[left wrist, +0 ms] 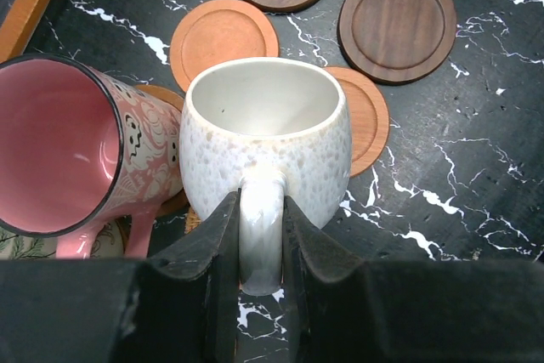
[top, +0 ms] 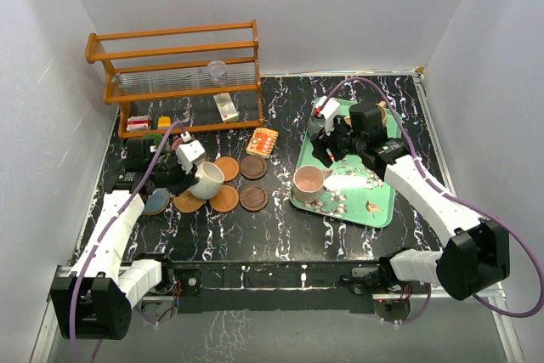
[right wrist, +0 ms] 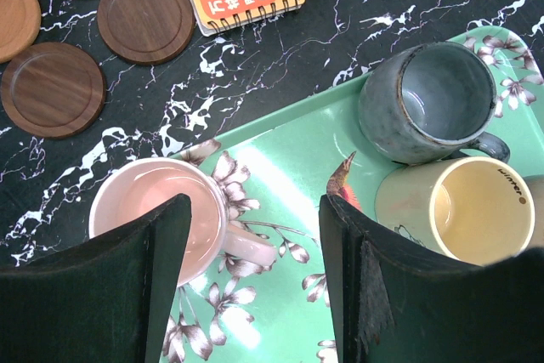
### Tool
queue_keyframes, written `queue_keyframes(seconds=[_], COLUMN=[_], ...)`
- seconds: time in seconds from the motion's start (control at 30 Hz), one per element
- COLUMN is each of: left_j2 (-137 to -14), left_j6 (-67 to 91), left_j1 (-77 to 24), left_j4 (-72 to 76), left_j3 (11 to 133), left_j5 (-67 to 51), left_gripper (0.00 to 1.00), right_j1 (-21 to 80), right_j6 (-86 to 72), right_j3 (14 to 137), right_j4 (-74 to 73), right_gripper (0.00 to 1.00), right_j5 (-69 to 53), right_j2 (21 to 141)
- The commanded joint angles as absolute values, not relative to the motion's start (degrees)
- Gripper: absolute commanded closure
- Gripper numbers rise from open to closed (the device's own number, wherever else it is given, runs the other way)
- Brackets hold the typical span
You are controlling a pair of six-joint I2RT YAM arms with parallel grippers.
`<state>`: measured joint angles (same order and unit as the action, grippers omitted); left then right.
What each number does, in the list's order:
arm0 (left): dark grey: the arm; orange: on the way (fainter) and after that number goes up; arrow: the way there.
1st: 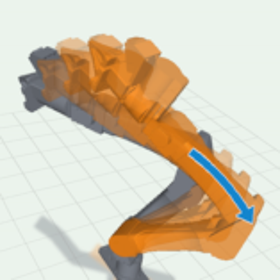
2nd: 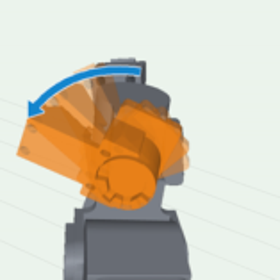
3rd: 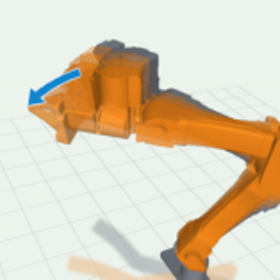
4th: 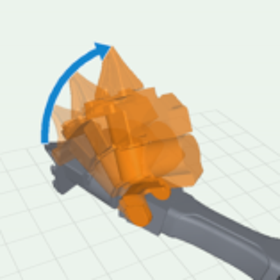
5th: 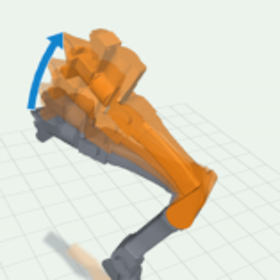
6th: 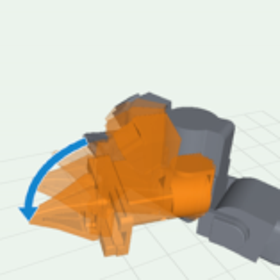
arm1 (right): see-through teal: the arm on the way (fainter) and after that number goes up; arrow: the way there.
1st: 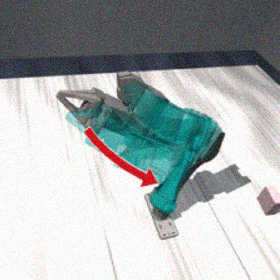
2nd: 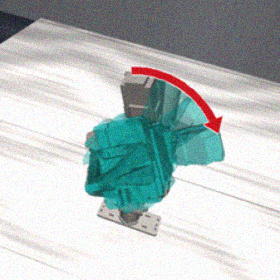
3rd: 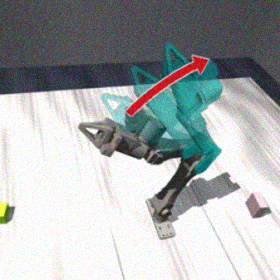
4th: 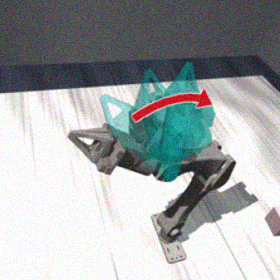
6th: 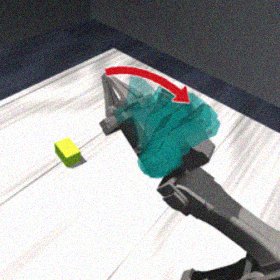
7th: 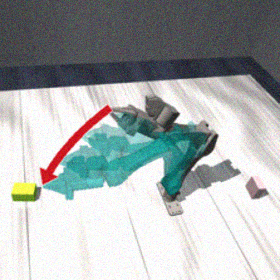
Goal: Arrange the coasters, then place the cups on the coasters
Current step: Place the cup on the coaster.
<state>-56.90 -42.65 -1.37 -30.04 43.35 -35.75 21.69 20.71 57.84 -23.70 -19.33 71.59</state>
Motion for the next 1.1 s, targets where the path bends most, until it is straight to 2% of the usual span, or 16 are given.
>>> queue_keyframes(seconds=[0.0, 1.07], left_j2=[-55.5, -54.9], left_j6=[-45.4, -49.1], left_j1=[-0.7, 1.0], left_j4=[-25.7, -25.2], left_j3=[43.5, 37.4], left_j5=[-38.9, -37.7], left_gripper=[1.0, 1.0], right_j1=[20.9, 19.4], right_j6=[19.8, 19.7], right_j3=[57.6, 57.0], right_j4=[-19.4, -19.5], right_gripper=[0.4, 0.4], right_j5=[-21.4, -22.6], right_j2=[69.6, 69.9])
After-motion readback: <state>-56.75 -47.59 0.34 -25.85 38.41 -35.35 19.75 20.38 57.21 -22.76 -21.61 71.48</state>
